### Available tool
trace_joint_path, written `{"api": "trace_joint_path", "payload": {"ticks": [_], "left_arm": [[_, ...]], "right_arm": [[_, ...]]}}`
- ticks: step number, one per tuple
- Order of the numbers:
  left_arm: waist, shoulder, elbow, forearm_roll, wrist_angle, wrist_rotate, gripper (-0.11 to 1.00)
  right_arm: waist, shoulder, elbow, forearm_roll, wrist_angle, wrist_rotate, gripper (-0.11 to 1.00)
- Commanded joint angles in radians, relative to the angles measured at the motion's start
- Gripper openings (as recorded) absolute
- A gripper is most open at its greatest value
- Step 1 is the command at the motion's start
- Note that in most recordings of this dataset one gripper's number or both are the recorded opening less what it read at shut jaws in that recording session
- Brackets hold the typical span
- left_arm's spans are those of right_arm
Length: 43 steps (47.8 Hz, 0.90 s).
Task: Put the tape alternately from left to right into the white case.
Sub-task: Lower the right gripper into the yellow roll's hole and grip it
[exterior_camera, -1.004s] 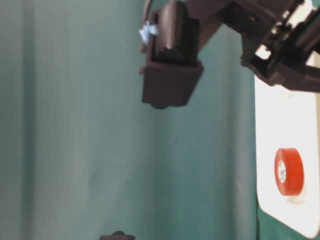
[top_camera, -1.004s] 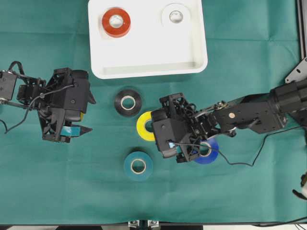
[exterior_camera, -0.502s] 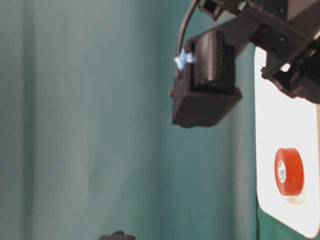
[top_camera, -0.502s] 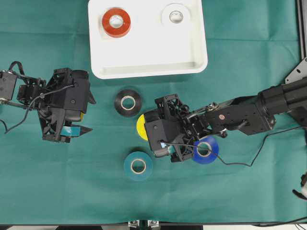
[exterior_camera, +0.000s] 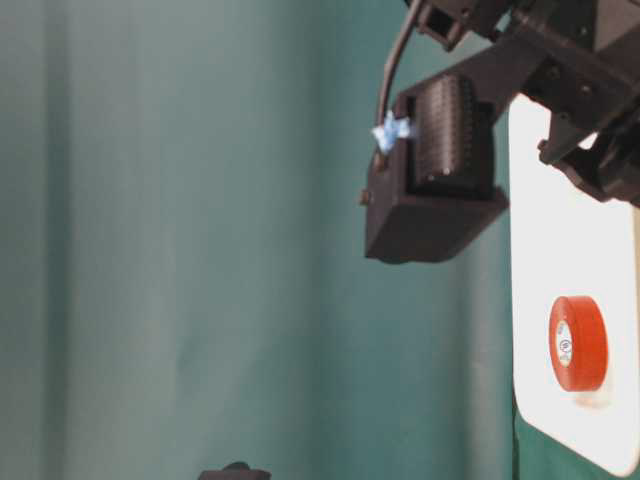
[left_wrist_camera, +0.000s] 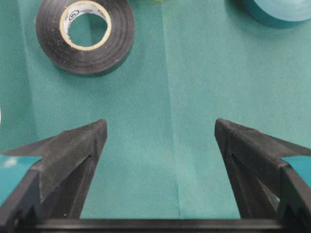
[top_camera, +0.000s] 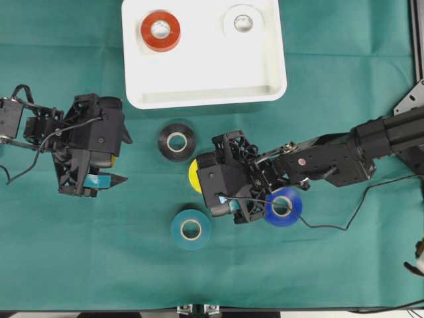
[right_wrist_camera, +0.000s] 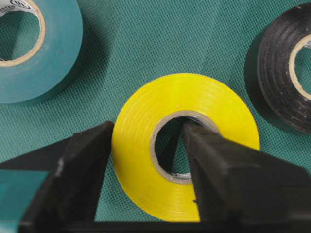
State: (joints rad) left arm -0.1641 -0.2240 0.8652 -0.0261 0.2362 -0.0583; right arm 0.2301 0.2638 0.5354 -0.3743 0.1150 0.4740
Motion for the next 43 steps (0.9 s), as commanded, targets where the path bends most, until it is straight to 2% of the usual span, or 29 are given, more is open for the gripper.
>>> {"api": "trace_joint_path", "payload": {"ticks": [1, 8, 23, 43], "left_arm": [[-0.005, -0.008, -0.011, -0.002, -0.003, 0.000, 0.68], [-0.005, -0.006, -0.009, -0.002, -0.003, 0.000, 0.68], [-0.003, -0.008, -0.011, -0.002, -0.003, 0.000, 0.68], [-0.005, -0.008, -0.011, -0.002, -0.003, -0.002, 0.68]], "right_arm": [[-0.005, -0.014, -0.015, -0.002, -0.003, -0.002, 0.60], [-0.006, -0.029, -0.025, -0.002, -0.003, -0.005, 0.30], [-0.002, -0.071, -0.025, -0.002, -0.003, -0.005, 0.29], [0.017, -0.190, -0.018, -0.002, 0.035, -0.003, 0.29]]}}
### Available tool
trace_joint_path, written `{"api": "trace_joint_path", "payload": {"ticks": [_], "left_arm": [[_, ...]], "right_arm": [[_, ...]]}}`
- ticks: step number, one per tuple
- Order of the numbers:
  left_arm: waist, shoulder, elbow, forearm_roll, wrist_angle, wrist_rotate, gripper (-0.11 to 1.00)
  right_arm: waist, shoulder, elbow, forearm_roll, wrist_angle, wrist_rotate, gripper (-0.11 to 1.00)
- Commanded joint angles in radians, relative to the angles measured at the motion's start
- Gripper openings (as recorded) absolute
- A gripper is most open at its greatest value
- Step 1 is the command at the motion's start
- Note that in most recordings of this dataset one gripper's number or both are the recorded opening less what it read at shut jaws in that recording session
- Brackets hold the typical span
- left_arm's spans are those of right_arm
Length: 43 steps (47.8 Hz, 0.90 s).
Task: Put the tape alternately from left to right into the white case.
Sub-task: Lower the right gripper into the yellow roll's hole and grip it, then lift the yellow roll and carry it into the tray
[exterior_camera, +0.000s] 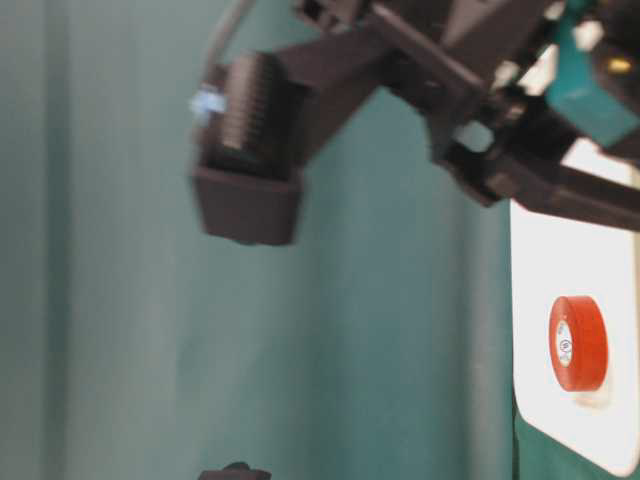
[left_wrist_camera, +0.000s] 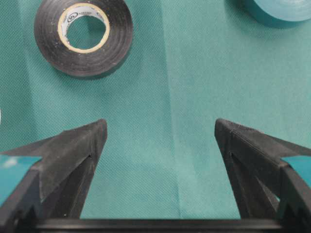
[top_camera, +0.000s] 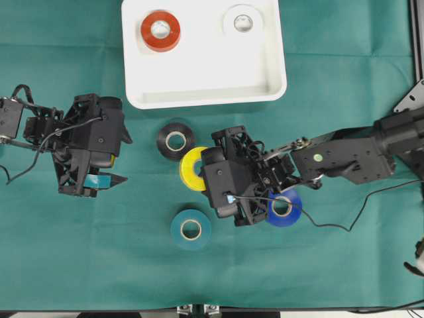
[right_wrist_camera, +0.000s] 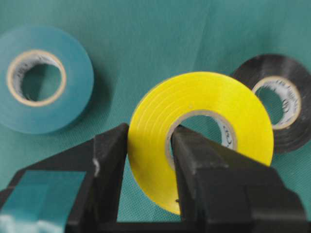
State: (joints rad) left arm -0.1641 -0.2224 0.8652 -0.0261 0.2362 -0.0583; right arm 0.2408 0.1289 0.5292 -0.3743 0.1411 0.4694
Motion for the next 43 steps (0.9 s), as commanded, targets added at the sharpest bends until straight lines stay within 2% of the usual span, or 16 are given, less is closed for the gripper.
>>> {"api": "trace_joint_path", "payload": {"ticks": [1, 24, 33, 43], "left_arm": [[-0.003, -0.009, -0.009, -0.002, -0.003, -0.002, 0.68], [-0.003, -0.009, -0.009, -0.002, -0.003, -0.002, 0.68], [-0.003, -0.009, -0.009, -0.002, -0.003, 0.000, 0.68], [-0.003, -0.009, -0.009, -0.002, -0.003, -0.002, 0.68]], "right_arm": [[0.006, -0.061, -0.011, -0.002, 0.012, 0.003, 0.29], [-0.009, -0.075, -0.011, -0.006, 0.026, -0.005, 0.29], [-0.064, -0.075, -0.012, -0.037, 0.044, -0.005, 0.29], [-0.161, -0.074, -0.015, -0.086, 0.046, -0.005, 0.29]]}}
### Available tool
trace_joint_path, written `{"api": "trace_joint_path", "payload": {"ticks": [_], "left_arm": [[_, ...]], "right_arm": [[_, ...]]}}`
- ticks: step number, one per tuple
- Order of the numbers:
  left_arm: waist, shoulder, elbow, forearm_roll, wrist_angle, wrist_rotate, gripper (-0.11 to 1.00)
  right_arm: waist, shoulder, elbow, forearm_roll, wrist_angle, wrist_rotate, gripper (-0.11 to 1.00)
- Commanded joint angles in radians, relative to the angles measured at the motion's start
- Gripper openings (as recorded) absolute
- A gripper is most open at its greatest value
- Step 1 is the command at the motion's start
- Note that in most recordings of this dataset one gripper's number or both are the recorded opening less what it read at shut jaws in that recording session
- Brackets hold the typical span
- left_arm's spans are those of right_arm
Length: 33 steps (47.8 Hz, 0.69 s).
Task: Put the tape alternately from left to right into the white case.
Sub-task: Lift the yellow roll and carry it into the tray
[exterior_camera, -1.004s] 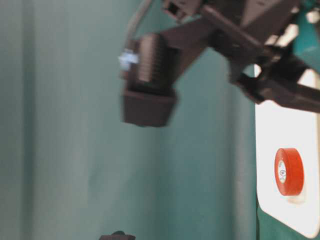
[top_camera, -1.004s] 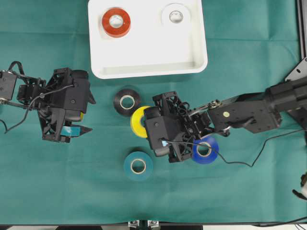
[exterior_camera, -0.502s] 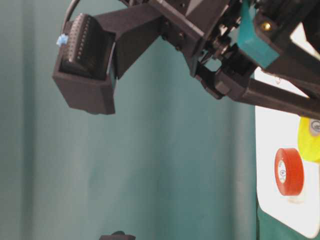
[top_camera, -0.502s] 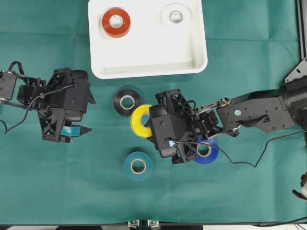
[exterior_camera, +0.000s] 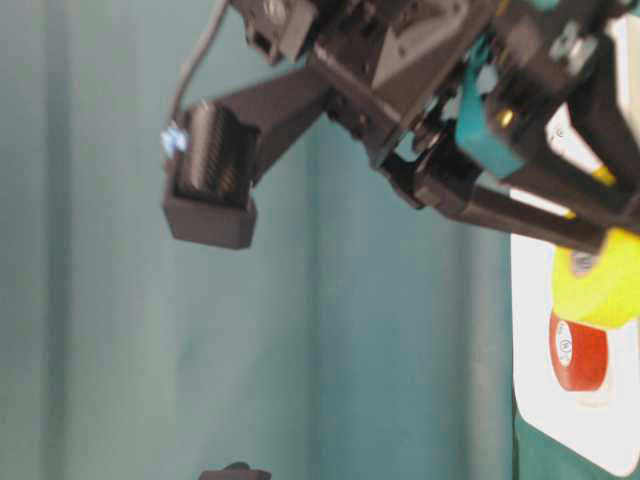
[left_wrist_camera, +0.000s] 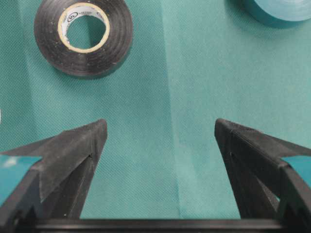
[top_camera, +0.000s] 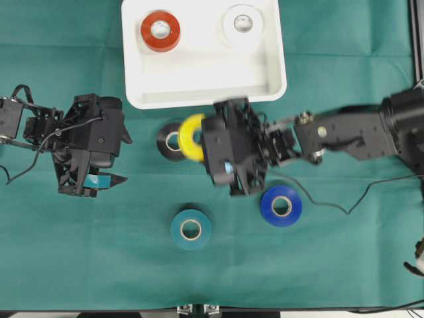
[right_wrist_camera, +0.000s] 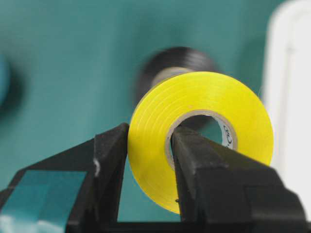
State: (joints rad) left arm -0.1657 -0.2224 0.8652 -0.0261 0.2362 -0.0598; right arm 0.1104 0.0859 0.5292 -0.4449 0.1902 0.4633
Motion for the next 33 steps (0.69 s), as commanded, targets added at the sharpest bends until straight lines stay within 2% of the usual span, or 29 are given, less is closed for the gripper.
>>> {"api": "trace_joint_path", "payload": {"ticks": [1, 22, 33], "left_arm": [[-0.002, -0.009, -0.009, -0.002, -0.003, 0.000, 0.68], [-0.003, -0.009, -0.008, -0.002, -0.003, 0.000, 0.68], [-0.002, -0.009, -0.009, -0.002, -0.003, 0.000, 0.68]], "right_arm": [[-0.040, -0.031, -0.015, -0.018, -0.003, 0.002, 0.29], [-0.206, -0.028, 0.017, -0.054, -0.009, 0.000, 0.29], [-0.253, -0.012, 0.035, -0.054, -0.061, 0.003, 0.29]]}}
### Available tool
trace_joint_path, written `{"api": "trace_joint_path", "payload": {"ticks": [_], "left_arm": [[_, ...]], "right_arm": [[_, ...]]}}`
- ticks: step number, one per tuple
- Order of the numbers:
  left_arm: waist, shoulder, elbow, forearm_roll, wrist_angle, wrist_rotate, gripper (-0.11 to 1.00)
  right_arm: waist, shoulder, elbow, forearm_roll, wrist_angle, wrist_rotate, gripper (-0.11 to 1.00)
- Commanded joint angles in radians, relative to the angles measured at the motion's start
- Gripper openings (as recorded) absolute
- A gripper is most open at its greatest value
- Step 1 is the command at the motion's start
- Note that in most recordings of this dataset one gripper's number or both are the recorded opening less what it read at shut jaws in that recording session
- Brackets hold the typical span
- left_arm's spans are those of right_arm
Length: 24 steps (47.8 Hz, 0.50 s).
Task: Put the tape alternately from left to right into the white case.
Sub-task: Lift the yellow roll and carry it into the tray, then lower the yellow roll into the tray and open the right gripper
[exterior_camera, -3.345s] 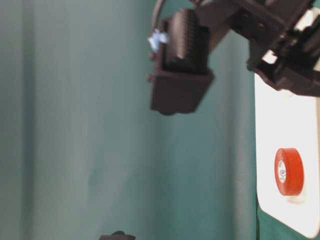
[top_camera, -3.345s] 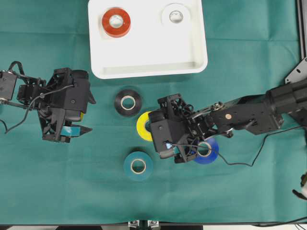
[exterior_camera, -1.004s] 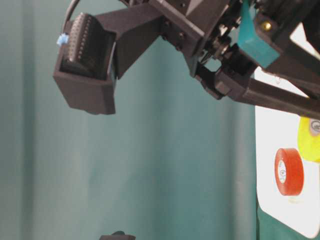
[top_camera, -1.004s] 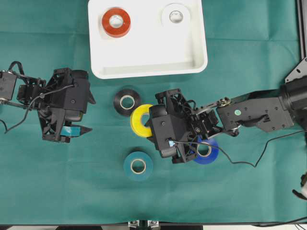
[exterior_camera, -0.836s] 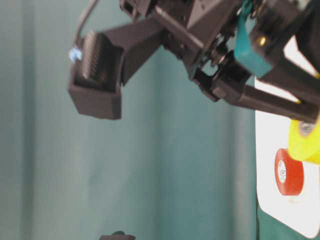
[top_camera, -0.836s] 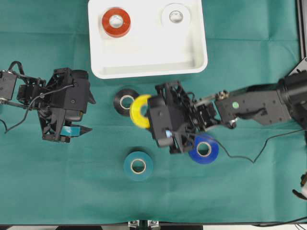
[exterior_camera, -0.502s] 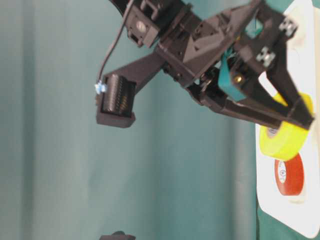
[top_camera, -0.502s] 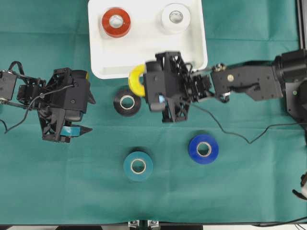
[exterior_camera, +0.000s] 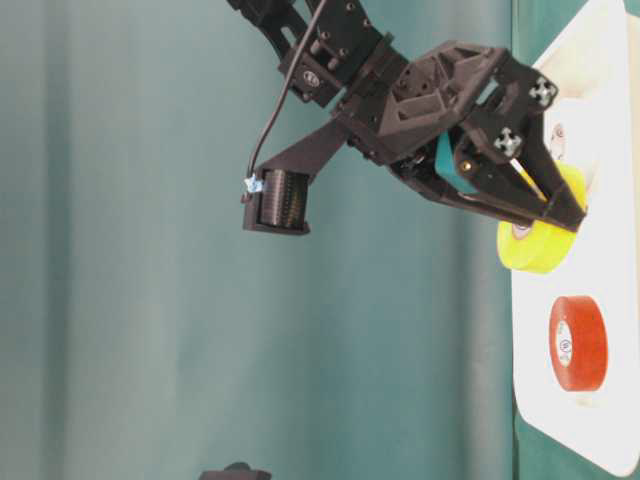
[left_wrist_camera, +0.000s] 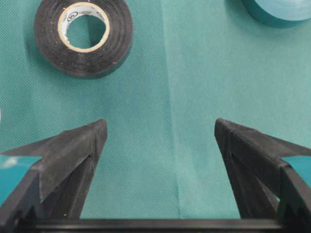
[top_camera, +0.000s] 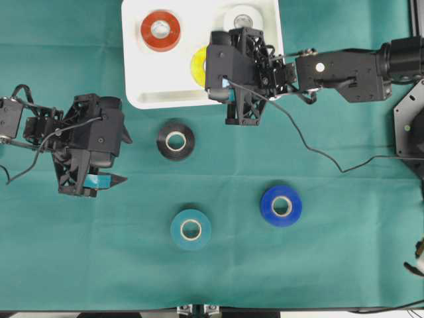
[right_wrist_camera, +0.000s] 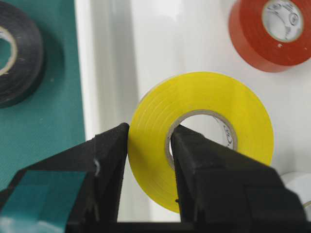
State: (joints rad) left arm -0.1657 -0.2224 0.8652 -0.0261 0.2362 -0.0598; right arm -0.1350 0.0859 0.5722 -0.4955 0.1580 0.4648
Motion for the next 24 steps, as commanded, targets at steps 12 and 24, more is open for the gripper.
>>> {"api": "trace_joint_path", "payload": {"ticks": [12, 24], "left_arm": [[-0.003, -0.009, -0.011, -0.002, -0.005, 0.000, 0.68], [-0.002, -0.009, -0.009, -0.002, -0.003, 0.000, 0.68]], "right_arm": [[-0.008, -0.006, -0.008, -0.003, -0.077, 0.002, 0.29], [-0.009, 0.002, -0.005, -0.003, -0.081, 0.003, 0.29]]}}
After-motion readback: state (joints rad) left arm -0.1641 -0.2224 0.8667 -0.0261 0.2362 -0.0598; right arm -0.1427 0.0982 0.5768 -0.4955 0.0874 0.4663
